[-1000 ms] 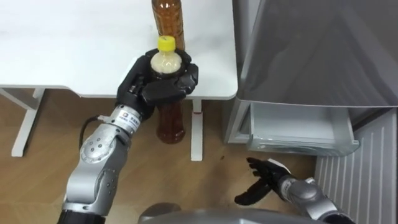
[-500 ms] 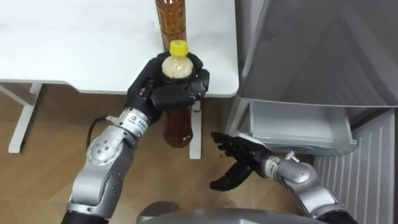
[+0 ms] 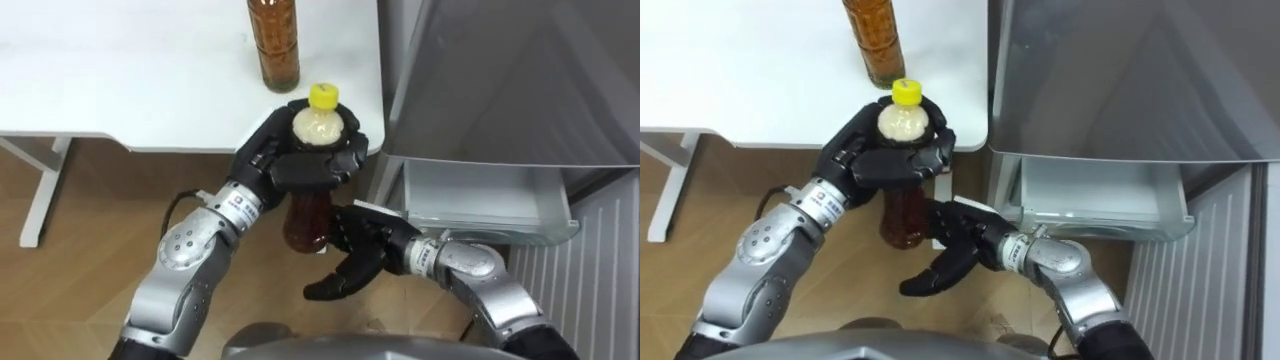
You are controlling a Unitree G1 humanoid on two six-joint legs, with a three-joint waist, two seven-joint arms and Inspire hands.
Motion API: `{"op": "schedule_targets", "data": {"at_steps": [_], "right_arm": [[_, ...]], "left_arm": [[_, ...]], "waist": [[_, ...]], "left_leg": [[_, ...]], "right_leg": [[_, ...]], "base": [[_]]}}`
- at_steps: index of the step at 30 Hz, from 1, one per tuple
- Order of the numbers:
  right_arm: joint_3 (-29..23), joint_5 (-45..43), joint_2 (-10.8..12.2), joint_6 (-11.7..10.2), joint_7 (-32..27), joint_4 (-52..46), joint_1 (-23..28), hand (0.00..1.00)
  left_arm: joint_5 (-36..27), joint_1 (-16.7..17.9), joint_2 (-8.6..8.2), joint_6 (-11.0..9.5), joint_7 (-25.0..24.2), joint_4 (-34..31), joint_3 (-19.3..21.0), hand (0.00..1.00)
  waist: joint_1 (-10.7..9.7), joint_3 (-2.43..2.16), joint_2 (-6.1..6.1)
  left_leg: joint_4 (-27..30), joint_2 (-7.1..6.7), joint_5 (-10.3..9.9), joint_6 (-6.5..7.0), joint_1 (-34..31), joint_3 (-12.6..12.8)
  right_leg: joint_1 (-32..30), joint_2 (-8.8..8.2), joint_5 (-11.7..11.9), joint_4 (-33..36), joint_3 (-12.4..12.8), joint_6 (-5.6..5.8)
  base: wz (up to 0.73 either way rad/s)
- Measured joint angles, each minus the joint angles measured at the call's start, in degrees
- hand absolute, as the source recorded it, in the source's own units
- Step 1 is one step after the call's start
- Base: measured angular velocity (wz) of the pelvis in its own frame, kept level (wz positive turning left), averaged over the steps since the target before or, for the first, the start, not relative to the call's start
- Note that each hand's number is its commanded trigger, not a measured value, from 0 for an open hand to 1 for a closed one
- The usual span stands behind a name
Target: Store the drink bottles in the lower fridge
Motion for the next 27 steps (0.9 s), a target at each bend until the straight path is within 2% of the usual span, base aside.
{"op": "schedule_targets", "data": {"at_steps": [2,5,12,21,22,23,24,25,26,27], "right_arm": [[1.2,3.6,0.1,0.9,0.7,-0.3,-0.4,0.0],[1.4,7.2,-0.3,1.1,1.0,-0.3,-0.1,0.0],[1.4,10.3,-0.4,2.3,0.8,-0.3,-0.1,0.0],[2.6,14.4,-1.0,2.4,0.6,-0.2,-0.2,0.0],[3.0,15.4,-1.3,2.4,0.5,-0.2,-0.2,0.06],[3.3,16.4,-1.5,2.6,0.4,-0.2,-0.2,0.36],[3.5,17.2,-1.6,2.8,0.3,-0.1,-0.2,0.84],[3.8,17.9,-1.6,2.9,0.1,-0.1,-0.2,0.95],[3.9,18.2,-1.6,2.9,-0.1,-0.1,-0.2,1.0],[4.0,18.4,-1.6,2.9,-0.2,-0.1,-0.2,1.0]], "left_arm": [[0.1,-0.1,-0.08,0.0,-0.8,1.3,-1.6,1.0],[0.0,-0.2,0.0,0.1,-1.9,2.9,-2.3,1.0],[0.0,-0.5,0.09,0.1,-2.8,4.2,-3.3,1.0],[0.0,-1.1,1.74,0.0,-2.8,4.3,-5.1,1.0],[0.0,-1.1,2.03,0.0,-2.8,4.3,-5.4,1.0],[-0.1,-1.1,2.56,0.0,-2.8,4.3,-5.9,1.0],[-0.3,-1.0,2.81,0.0,-2.8,4.3,-6.0,1.0],[-0.5,-1.0,3.12,0.0,-2.8,4.3,-6.1,1.0],[-0.5,-1.0,3.15,0.0,-2.8,4.3,-6.2,1.0],[-0.5,-1.0,3.18,0.0,-2.8,4.3,-6.3,1.0]], "waist": [[-0.7,-0.01,-0.02],[-1.1,-0.04,-0.23],[-1.4,-0.26,-1.06],[-1.4,-0.23,-0.88],[-1.5,-0.19,-0.81],[-1.4,-0.2,-0.76],[-1.4,-0.2,-0.76],[-1.5,-0.2,-0.74],[-1.6,-0.21,-0.68],[-1.6,-0.22,-0.65]], "left_leg": [[0.1,-0.06,0.0,0.01,-0.2,-0.1],[0.2,-0.12,0.0,0.02,-0.2,-0.1],[0.2,-0.11,0.0,0.02,0.0,0.0],[0.2,-0.07,0.0,0.03,-0.2,0.1],[0.2,-0.08,0.0,0.03,-0.3,0.2],[0.2,-0.06,0.0,0.03,-0.4,0.3],[0.2,-0.06,0.0,0.03,-0.3,0.4],[0.2,-0.06,0.0,0.03,-0.3,0.4],[0.2,-0.06,0.0,0.03,-0.3,0.4],[0.2,-0.06,0.0,0.03,-0.3,0.4]], "right_leg": [[-0.1,-0.02,0.0,0.0,0.0,0.0],[-0.1,-0.06,0.0,0.1,0.2,0.0],[0.1,0.05,0.0,0.1,0.8,0.0],[-0.3,0.1,0.0,0.1,1.0,-0.01],[-0.4,0.1,0.0,0.1,0.9,-0.01],[-0.4,0.11,0.0,0.1,0.8,-0.01],[-0.4,0.12,0.0,0.1,0.8,-0.01],[-0.4,0.13,0.0,0.1,0.8,-0.01],[-0.5,0.13,0.0,0.1,0.8,-0.01],[-0.5,0.13,0.0,0.1,0.8,-0.01]], "base": [[-0.02],[0.0],[0.0],[0.0],[0.0],[0.0],[0.0],[0.0],[0.0],[0.0]]}}
